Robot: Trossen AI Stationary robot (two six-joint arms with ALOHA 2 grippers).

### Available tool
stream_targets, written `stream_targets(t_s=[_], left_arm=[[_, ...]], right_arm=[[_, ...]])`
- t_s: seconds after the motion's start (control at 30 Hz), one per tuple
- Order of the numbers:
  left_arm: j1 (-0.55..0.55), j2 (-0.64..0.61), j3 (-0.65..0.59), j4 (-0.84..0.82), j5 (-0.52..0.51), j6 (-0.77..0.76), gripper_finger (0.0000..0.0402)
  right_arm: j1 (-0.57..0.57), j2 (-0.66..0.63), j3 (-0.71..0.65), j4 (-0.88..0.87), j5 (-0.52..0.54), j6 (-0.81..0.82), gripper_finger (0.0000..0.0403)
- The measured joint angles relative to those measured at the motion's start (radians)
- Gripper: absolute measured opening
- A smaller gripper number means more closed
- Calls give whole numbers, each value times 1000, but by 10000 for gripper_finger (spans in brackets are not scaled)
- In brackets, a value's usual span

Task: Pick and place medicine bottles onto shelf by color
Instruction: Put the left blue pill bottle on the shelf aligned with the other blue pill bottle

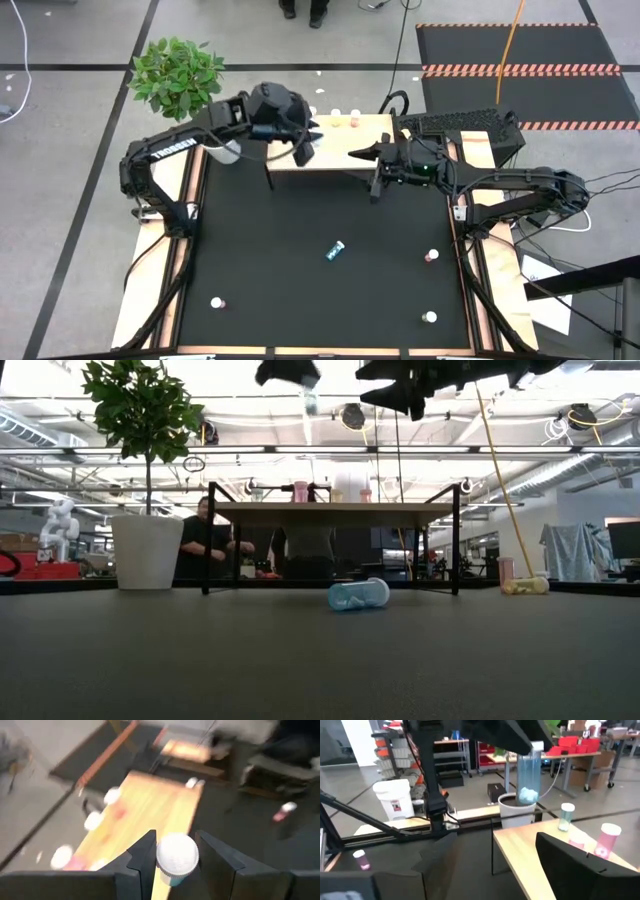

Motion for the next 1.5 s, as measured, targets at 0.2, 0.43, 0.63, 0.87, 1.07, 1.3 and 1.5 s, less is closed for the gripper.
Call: stream_targets(t_s=[0.2,0.43,0.63,0.87,1.07,1.3,1.5], left_arm=[[134,-11,-43,-87,11,-14,131],[270,-90,-274,18,42,2,131],[345,-180,-533,273,68,7,131],[368,-200,-732,481,106,9,131],[368,-203,-761,521,113,45,131],[372,-203,-761,517,116,65,132],[372,-200,-764,500,113,79,160]], right_arm=[[0,0,0,-69,1,23,269],[0,0,0,-136,1,51,269],[0,0,0,-151,25,47,270],[-17,0,0,-149,55,35,270],[-46,0,0,-149,53,36,270],[-72,0,0,-148,52,49,270],[-80,0,0,-149,48,52,270]])
